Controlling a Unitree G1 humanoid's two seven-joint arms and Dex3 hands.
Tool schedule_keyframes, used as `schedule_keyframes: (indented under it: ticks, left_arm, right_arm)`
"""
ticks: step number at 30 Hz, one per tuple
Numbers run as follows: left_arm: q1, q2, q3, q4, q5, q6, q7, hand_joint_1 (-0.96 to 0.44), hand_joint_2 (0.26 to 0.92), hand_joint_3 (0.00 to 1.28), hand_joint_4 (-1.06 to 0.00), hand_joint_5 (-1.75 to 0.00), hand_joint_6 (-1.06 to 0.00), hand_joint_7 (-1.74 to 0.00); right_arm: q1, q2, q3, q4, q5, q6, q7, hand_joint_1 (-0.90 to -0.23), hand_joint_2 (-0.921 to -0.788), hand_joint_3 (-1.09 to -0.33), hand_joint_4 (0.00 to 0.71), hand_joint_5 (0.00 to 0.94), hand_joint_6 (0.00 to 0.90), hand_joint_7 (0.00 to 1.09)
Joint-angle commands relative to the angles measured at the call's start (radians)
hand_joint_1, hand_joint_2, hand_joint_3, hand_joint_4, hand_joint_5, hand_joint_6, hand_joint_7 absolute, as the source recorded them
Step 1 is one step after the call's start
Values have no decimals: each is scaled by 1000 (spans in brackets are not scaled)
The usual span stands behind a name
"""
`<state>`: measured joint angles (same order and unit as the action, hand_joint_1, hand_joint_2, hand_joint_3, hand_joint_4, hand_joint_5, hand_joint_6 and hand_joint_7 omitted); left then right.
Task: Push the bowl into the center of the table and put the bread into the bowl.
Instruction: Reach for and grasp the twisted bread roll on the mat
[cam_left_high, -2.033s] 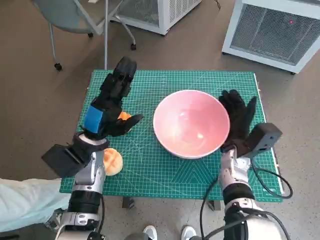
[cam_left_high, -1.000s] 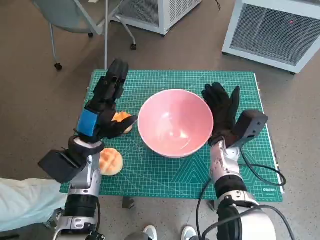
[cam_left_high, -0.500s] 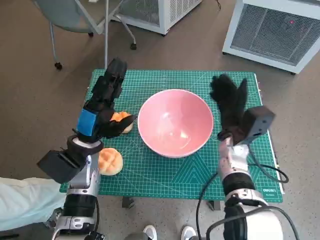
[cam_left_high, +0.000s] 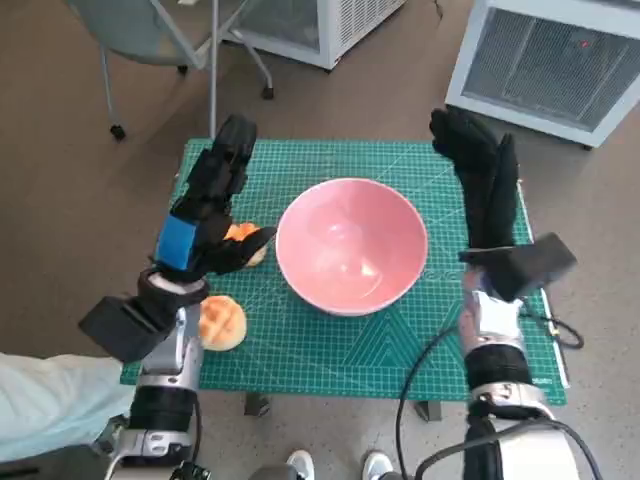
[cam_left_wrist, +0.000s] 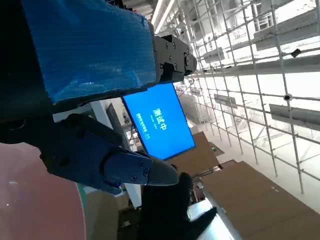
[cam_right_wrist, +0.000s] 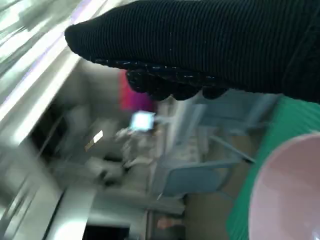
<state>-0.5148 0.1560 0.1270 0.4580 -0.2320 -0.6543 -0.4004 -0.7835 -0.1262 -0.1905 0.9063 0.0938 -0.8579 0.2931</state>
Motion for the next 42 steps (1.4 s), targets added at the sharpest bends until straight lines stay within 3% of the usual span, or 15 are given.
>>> schedule_keyframes:
  ticks: [1,8,15,27,35,39,42]
  left_arm:
    - [-33,-5,-8,10,-4,8,-10,-497,921,236,-53,-4,-135,0]
    - [-54,-4,-9,-2,-29,25,-43,-506,921,232,-53,-3,-141,-3]
    - [-74,-1,-9,-2,-45,29,-77,-514,921,226,-53,-2,-152,-8]
    - [-88,9,-8,-10,-71,35,-139,-499,921,219,-60,-4,-165,-13]
    - [-90,55,-7,-15,-24,14,-154,-499,921,217,-61,-3,-165,-13]
    - [-100,179,-11,-26,106,-2,-147,-433,918,134,-74,-5,-160,-10]
    - [-91,305,-16,-99,251,107,-127,-303,887,51,-77,-2,-166,-12]
  right_arm:
    - [92,-25,34,-163,12,53,35,-709,-921,-797,179,4,82,321]
    - [191,-34,61,-409,31,171,20,-708,-921,-799,169,3,17,450]
    - [245,-28,72,-556,23,245,-7,-722,-921,-783,168,2,0,508]
    - [264,-39,86,-605,-13,241,-38,-736,-921,-773,170,2,-1,524]
    - [264,-43,86,-600,-4,241,-32,-739,-921,-772,170,2,-1,527]
    - [267,-40,87,-601,2,246,-30,-743,-921,-772,169,2,-1,526]
    - [272,-38,89,-605,9,250,-27,-744,-921,-772,169,1,-1,526]
